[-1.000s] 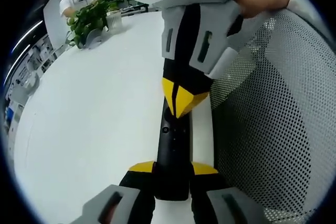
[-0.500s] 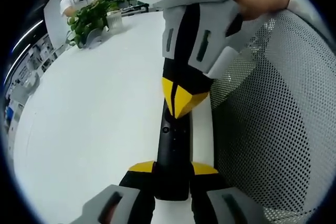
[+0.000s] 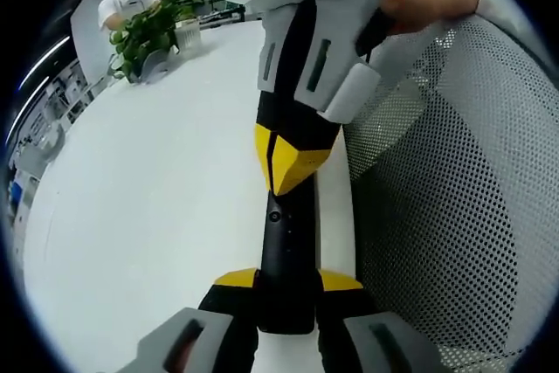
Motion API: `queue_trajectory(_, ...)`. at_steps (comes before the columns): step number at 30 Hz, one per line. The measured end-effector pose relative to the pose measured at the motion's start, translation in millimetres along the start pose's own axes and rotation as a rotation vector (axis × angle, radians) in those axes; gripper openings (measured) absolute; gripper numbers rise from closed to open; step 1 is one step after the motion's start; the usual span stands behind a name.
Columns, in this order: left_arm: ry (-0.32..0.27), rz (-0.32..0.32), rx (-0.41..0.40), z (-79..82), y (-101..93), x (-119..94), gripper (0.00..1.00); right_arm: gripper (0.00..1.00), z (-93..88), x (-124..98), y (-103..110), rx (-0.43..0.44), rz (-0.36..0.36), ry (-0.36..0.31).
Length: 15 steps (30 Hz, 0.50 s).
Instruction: Press the specified remote control buttons in sequence, fully releasing each button before pressing the next.
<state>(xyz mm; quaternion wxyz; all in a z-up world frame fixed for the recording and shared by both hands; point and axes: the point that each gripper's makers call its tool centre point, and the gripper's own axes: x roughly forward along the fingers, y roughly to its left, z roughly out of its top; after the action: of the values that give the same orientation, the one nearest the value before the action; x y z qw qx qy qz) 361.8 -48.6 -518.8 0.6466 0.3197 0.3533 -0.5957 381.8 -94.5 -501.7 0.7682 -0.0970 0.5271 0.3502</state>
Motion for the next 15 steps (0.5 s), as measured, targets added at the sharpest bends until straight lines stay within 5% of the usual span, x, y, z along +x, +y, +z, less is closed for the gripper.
queue_trajectory(10, 0.005, -0.003, 0.010, -0.1, 0.3, 0.8, 0.24, 0.00, 7.7, -3.3, -0.6, 0.042, 0.003, -0.009)
queue_trajectory(15, 0.005, -0.003, 0.009, -0.1, -0.6, -0.1, 0.24, 0.00, 6.8, 4.9, 9.6, 0.013, 0.023, 0.043)
